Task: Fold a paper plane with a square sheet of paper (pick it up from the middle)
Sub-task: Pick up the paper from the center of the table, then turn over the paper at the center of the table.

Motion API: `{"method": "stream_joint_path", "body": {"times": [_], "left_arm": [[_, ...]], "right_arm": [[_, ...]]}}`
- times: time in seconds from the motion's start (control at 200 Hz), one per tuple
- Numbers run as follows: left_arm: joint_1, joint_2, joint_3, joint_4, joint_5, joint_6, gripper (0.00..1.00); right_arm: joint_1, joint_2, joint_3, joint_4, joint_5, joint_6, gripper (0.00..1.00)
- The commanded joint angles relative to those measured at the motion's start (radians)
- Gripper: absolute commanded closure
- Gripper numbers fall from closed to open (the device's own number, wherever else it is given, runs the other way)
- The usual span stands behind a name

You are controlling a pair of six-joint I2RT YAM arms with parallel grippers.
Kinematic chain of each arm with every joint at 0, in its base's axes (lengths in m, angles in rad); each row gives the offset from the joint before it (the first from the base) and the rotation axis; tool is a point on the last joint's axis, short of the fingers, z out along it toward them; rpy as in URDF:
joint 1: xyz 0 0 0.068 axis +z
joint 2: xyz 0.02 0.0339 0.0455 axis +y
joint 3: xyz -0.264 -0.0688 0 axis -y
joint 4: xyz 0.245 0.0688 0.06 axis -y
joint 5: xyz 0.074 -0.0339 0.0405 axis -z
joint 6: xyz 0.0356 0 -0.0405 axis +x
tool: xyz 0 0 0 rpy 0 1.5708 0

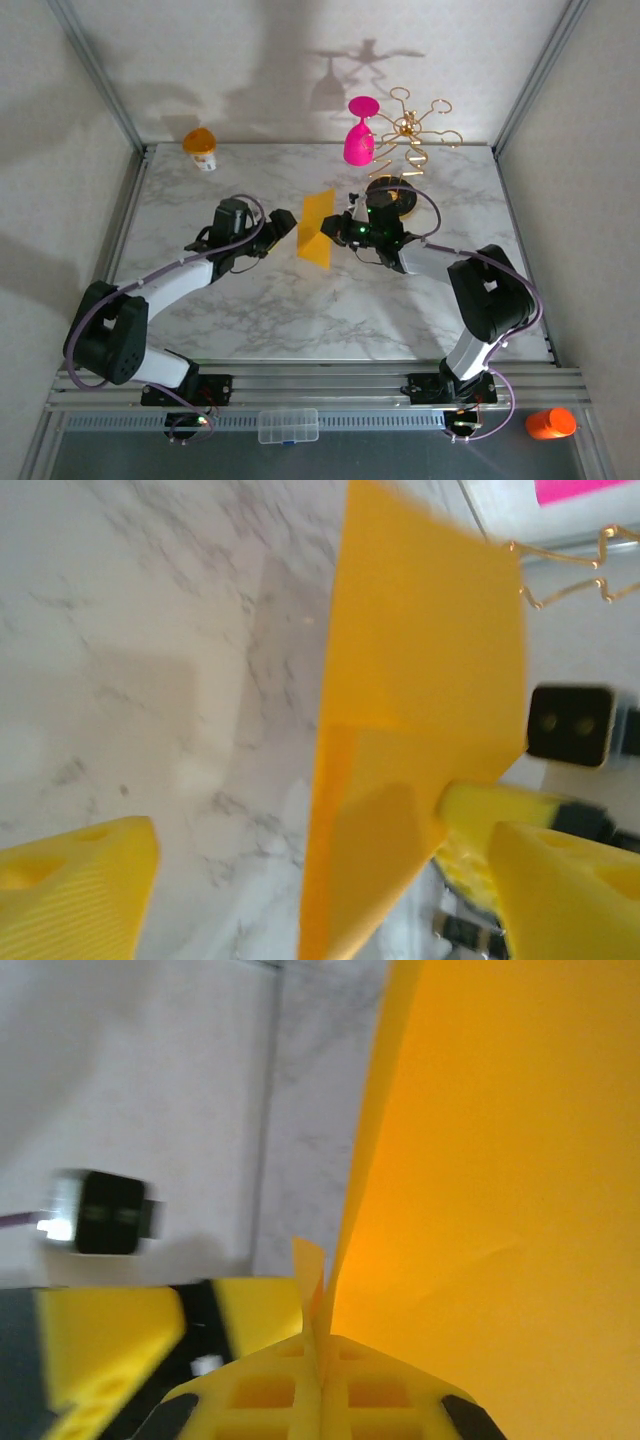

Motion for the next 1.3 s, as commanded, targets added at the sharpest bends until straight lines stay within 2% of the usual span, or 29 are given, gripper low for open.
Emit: {"method": "stream_joint_path", "body": {"times": [0.0, 0.21, 0.34, 0.466, 0.661, 0.896, 0.996, 1.106, 1.207, 1.297], "left_arm": [[-0.006, -0.028, -0.054, 0.182, 0.141, -0.074, 0.01], [-0.026, -0.021, -0.057, 0.291, 0.204, -0.096, 0.01], [-0.026, -0.012, -0.062, 0.370, 0.233, -0.130, 0.09], [-0.026, -0.018, -0.064, 0.384, 0.230, -0.131, 0.23], [-0.025, -0.023, -0.069, 0.385, 0.220, -0.131, 0.51], [-0.023, -0.001, -0.055, 0.370, 0.216, -0.125, 0.74], [-0.023, 0.007, -0.049, 0.350, 0.206, -0.116, 0.83], [-0.020, 0.007, -0.036, 0.286, 0.180, -0.070, 0.91], [-0.014, -0.003, 0.002, 0.148, 0.118, 0.023, 0.94], [-0.014, -0.008, 0.080, -0.096, -0.006, 0.158, 0.95]], "right_arm": [[-0.009, -0.018, -0.022, 0.179, -0.134, 0.075, 1.00], [-0.009, -0.010, -0.022, 0.213, -0.175, 0.113, 0.99], [-0.013, -0.001, -0.035, 0.260, -0.194, 0.152, 0.99], [-0.022, 0.001, -0.046, 0.270, -0.195, 0.160, 0.98], [-0.032, 0.001, -0.056, 0.258, -0.196, 0.154, 0.97], [-0.035, -0.001, -0.055, 0.233, -0.193, 0.139, 0.93], [-0.036, -0.010, -0.050, 0.179, -0.176, 0.104, 0.85], [-0.040, -0.035, -0.021, 0.014, -0.114, -0.004, 0.72], [-0.042, -0.072, 0.032, -0.226, 0.044, -0.159, 0.58], [-0.042, -0.102, 0.076, -0.402, 0.217, -0.274, 0.49]]}}
